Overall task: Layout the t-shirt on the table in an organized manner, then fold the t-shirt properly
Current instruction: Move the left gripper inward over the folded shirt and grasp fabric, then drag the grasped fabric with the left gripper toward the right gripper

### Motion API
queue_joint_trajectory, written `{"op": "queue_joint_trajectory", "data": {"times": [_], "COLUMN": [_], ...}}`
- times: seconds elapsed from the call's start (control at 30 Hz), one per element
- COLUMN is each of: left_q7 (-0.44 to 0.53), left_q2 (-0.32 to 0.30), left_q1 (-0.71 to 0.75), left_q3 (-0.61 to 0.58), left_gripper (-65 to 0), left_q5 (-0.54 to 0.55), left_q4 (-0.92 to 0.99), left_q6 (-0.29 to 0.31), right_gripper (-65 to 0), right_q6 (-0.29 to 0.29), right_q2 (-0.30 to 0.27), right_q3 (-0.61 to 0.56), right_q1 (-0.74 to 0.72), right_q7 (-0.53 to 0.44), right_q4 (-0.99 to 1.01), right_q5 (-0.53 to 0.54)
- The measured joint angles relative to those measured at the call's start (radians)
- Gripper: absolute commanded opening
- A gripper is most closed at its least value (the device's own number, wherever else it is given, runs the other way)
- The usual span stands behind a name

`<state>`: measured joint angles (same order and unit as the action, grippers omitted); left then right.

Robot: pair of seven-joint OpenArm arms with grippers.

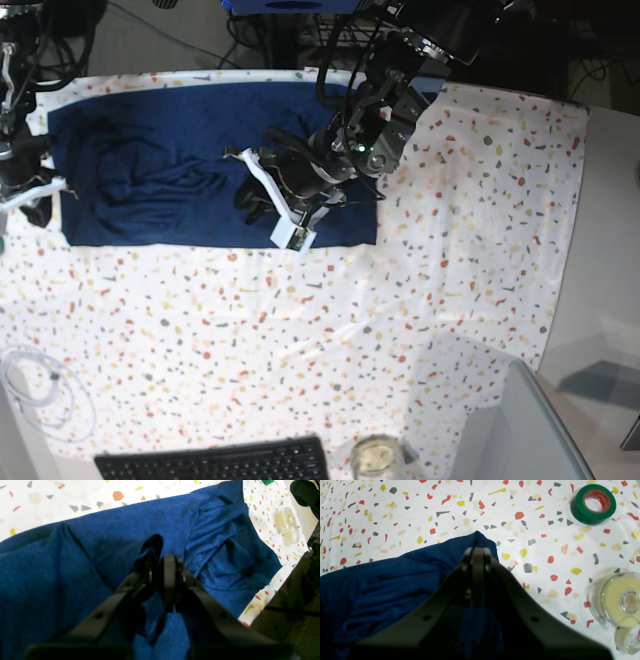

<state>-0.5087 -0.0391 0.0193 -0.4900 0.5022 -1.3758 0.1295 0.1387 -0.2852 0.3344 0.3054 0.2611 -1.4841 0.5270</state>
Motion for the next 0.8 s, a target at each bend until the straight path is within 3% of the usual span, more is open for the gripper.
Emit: {"op": "queue_joint_trajectory", "data": {"times": [0.4,0.43,0.67,0.8], "left_q7": [0.0,0.0,-0.001,0.0], "left_q2": [0.0,0.0,0.0,0.0], "left_q1": [0.0,0.0,-0.031,-0.077], "left_q3": [-0.001,-0.001,-0.161,-0.244], "left_gripper": [-65.0,-63.4,-34.1,-27.0], "left_q5": [0.0,0.0,0.006,0.004], "left_q4": [-0.003,-0.003,-0.027,-0.027], "left_q6": [0.0,0.0,0.004,0.001], "right_gripper": [-65.0,-65.0,-65.0,-65.0], "right_q6": [0.0,0.0,0.0,0.0], "right_q2": [0.0,0.0,0.0,0.0], "right_q3": [0.0,0.0,0.0,0.0], "right_q1": [0.0,0.0,0.0,0.0], "right_q7": [0.0,0.0,0.0,0.0], "right_q4": [0.0,0.0,0.0,0.0], "right_q5": [0.0,0.0,0.0,0.0]}}
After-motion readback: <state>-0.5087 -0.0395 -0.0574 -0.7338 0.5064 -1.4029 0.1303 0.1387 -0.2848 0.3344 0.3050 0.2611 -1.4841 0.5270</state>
